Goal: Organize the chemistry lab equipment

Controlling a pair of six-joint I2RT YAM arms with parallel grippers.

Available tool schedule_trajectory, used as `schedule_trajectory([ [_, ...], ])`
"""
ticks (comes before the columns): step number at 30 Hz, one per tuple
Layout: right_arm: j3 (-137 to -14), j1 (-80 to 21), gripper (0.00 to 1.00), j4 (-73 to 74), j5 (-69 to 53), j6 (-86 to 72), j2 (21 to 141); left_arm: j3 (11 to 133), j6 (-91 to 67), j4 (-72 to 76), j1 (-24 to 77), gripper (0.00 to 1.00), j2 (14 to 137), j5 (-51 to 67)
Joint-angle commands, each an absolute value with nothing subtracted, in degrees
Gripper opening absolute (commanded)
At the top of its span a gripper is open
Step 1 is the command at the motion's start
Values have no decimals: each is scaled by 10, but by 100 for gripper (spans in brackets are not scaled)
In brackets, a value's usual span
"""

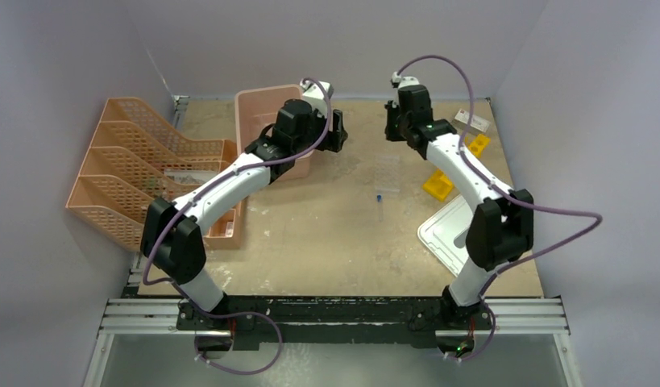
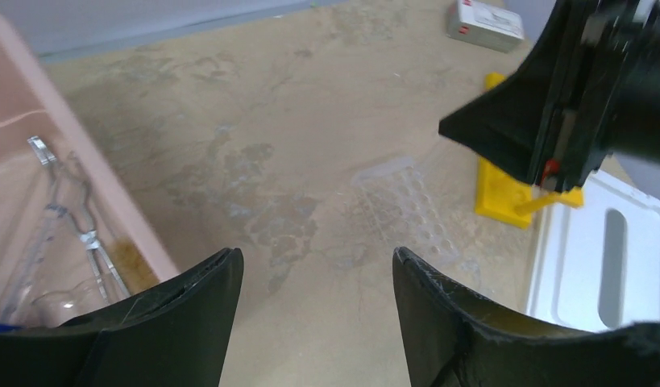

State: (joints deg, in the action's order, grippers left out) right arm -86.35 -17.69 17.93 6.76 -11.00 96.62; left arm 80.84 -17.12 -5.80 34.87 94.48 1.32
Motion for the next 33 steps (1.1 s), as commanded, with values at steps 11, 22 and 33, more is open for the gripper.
schedule_trajectory([
  [11,-737,-222,4,-76,163,-63,1009,775,-217,-38,344,67,850,-206],
  [22,-720,-221,4,-141,165,-78,1041,781,-198,-72,344,68,844,-209],
  [33,-688,-223,4,-134,167,-85,1028,784,-202,-73,344,68,849,-210],
])
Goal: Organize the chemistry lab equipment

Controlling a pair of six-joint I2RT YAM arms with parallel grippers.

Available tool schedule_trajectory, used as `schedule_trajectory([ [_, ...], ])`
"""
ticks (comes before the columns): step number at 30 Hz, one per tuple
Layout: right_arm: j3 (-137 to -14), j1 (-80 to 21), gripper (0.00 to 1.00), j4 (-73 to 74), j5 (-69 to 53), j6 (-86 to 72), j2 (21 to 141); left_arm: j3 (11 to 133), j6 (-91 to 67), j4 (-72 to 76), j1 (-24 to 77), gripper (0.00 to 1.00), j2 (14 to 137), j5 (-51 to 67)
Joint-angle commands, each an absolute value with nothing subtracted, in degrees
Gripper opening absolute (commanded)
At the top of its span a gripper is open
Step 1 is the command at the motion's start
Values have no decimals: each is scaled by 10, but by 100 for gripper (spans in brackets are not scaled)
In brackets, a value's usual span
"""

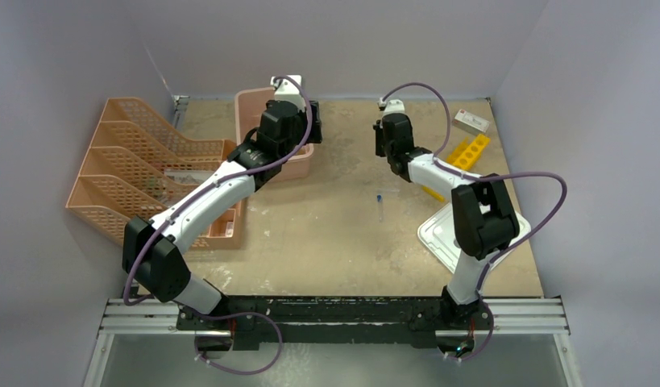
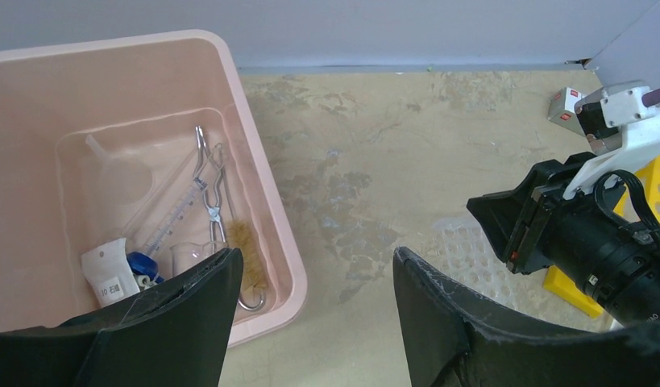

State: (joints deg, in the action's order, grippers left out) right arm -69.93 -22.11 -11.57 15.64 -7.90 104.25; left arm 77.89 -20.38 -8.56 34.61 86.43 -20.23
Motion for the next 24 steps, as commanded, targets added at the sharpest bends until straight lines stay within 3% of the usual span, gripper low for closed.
schedule_trajectory([
  [1,-685,-222,4,-134,164,-86,1028,784,-203,-73,344,68,849,-210],
  [24,-654,-222,4,-135,153,-94,991,756,-220,-64,344,68,825,-217],
])
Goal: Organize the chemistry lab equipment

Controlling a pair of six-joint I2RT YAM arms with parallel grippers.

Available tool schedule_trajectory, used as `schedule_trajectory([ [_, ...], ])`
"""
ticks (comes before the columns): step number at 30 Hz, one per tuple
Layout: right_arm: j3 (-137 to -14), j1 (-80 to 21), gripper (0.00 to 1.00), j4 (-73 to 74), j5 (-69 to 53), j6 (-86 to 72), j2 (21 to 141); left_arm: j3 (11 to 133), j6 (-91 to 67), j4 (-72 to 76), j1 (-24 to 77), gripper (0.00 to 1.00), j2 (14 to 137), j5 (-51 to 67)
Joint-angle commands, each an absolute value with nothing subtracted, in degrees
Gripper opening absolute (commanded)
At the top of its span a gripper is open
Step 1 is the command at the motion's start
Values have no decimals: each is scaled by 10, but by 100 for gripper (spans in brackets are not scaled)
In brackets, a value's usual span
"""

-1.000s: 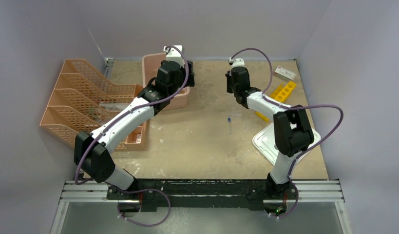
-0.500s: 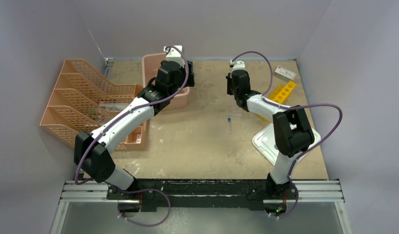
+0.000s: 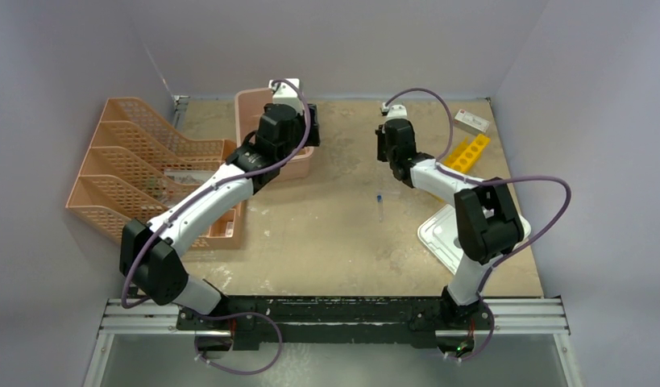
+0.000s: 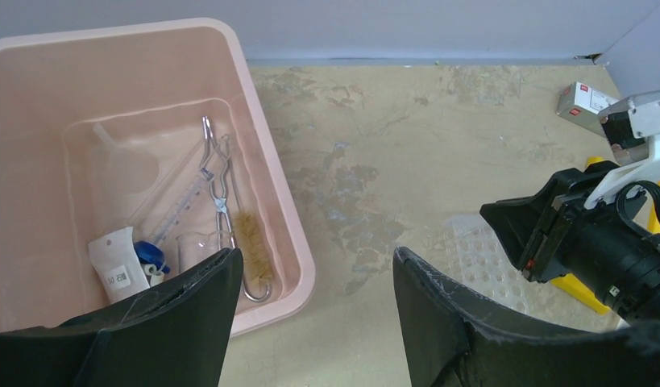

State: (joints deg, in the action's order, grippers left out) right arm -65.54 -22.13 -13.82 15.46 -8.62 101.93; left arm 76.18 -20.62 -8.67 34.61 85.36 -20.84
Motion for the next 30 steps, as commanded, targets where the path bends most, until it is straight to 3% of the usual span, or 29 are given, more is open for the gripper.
schedule_trajectory([
  [1,-655,-222,4,-137,151,-93,996,753,-222,-62,344,68,824,-216],
  [16,-637,-225,5,-216,182,-88,1054,712,-243,-56,344,67,785,-224],
  [30,-635,-225,17,-190,175,-155,1059,634,-249,-51,344,68,734,-259],
])
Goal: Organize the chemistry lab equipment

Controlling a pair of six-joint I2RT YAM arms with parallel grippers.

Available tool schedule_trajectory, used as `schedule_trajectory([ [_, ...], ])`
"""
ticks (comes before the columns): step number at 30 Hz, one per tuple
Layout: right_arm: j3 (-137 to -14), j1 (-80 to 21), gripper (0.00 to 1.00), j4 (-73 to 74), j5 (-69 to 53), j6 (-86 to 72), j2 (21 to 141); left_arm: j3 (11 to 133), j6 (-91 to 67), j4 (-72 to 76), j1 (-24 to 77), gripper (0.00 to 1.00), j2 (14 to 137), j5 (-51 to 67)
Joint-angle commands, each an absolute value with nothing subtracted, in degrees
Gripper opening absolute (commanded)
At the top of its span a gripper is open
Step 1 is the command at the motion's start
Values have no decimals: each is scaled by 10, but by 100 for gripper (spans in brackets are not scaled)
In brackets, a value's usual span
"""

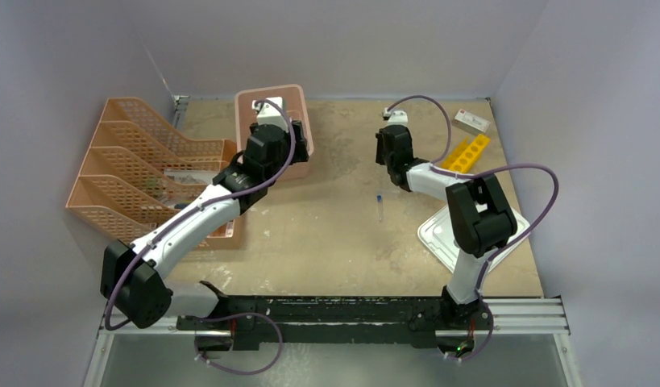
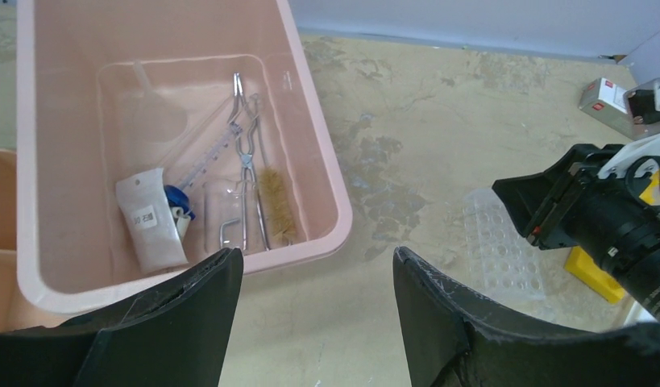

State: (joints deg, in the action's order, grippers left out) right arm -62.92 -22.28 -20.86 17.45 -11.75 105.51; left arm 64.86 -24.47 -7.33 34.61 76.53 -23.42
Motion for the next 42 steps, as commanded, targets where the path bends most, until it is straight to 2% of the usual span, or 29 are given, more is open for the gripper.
schedule_trajectory([
  [1,-636,-226,17,-188,178,-157,1058,629,-246,-54,344,68,730,-264],
  [9,-662,-225,30,-142,191,-170,1050,588,-225,-63,344,70,699,-285],
  [14,-692,-225,50,-81,187,-191,1042,584,-213,-68,343,71,704,-273],
  [20,-723,-226,63,-2,175,-200,1013,585,-208,-66,341,72,707,-246],
  [29,-727,-225,63,106,174,-221,940,593,-235,-71,339,73,720,-202],
  [34,-719,-228,60,180,165,-149,919,600,-242,-72,339,73,726,-194],
  [42,-615,-240,59,179,97,-173,863,603,-250,-58,339,73,737,-165],
])
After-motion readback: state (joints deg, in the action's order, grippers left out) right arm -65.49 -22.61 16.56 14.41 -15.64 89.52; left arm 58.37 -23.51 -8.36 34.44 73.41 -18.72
